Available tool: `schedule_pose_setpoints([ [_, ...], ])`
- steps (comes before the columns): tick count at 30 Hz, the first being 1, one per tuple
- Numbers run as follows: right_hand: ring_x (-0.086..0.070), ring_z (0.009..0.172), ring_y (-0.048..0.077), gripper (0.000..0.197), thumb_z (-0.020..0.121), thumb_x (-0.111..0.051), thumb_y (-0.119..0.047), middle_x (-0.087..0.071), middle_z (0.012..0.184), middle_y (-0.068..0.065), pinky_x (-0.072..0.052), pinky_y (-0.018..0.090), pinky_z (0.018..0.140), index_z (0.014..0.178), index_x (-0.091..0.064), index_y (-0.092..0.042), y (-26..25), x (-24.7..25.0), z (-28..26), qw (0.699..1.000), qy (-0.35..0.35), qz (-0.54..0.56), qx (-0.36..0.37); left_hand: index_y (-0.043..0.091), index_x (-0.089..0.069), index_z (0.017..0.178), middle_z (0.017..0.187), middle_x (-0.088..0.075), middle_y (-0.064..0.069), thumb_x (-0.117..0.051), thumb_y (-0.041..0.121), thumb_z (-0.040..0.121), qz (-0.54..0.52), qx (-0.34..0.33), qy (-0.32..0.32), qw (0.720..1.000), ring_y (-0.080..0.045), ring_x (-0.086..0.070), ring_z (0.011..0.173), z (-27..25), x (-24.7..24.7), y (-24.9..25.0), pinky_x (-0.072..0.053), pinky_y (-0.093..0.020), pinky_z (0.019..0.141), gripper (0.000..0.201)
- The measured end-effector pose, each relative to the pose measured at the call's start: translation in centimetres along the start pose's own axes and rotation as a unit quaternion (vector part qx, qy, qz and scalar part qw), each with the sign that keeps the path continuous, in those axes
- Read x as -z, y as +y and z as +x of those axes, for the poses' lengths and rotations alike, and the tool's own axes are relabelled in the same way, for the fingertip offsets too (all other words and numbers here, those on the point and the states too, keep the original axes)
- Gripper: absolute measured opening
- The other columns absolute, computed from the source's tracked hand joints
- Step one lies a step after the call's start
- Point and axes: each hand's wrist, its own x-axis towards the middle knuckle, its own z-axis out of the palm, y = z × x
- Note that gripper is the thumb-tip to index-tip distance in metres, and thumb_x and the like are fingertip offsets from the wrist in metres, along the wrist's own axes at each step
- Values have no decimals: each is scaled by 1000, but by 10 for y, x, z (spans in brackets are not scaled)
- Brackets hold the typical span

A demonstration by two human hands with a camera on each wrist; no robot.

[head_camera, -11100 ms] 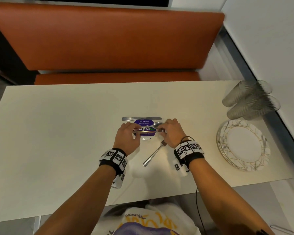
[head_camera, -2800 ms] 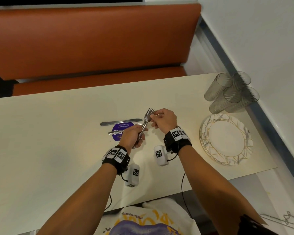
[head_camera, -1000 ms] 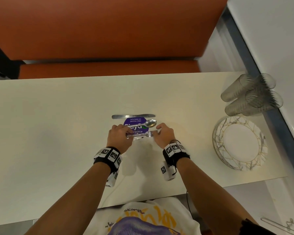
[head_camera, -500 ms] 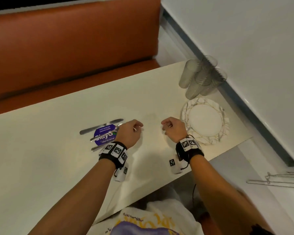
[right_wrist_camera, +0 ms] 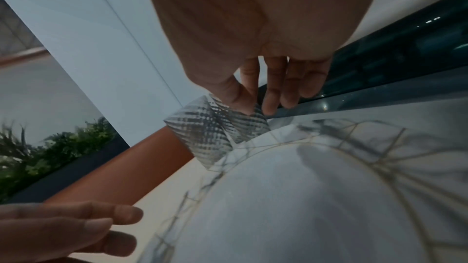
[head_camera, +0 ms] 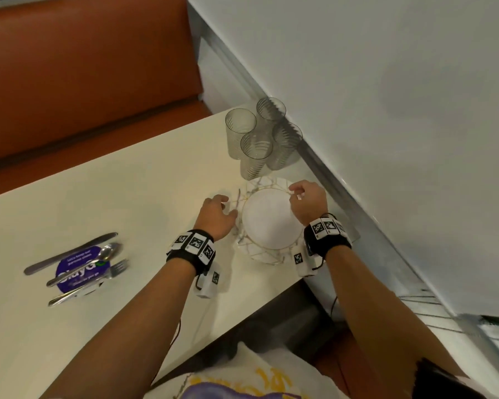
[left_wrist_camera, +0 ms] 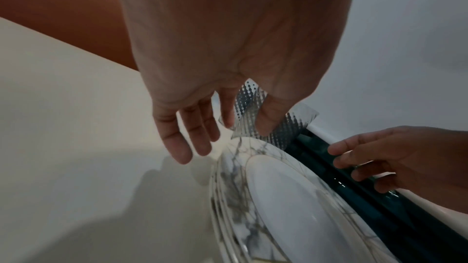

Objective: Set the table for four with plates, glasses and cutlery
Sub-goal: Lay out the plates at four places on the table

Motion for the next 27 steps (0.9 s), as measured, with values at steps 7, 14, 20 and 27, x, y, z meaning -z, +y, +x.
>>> schedule_pose_setpoints([
  [7, -46, 126, 35, 69, 78, -64, -50, -54, 137, 11, -41, 44, 104, 140, -48, -24, 39, 0, 28, 984, -82, -148, -55, 5, -34, 155, 152, -41, -20, -76, 44, 91, 17, 112, -30, 993, -37, -47, 138, 11, -36, 8, -41, -41, 112, 86],
  [14, -49, 125, 36, 64, 86, -72, -35, -53, 136, 17, -44, 43, 101, 141, -45, -14, 47, -12, 28, 987, -123, -60, -85, 10, -37, 148, 137, -54, -18, -73, 34, 92, -56, 184, -56, 980, -39, -63, 115, 6, -46, -11, -60, -53, 92, 71],
  [20, -55, 121, 38, 74, 82, -74, -51, -55, 131, 18, -48, 43, 100, 140, -45, -17, 26, -30, 6, 980, -164, -59, -99, 16, -36, 157, 147, -51, -10, -67, 23, 96, -142, 183, 12, 973, -19, -65, 100, -18, -26, -32, -59, -35, 80, 69],
  [27, -59, 119, 35, 72, 86, -76, -43, -60, 132, 15, -47, 35, 91, 140, -40, -12, -57, -70, -42, 978, -194, 38, -69, 17, -60, 133, 123, -71, -9, -83, 48, 80, -341, 217, 181, 897, -27, -71, 105, -62, 57, -89, -58, -48, 99, 66],
])
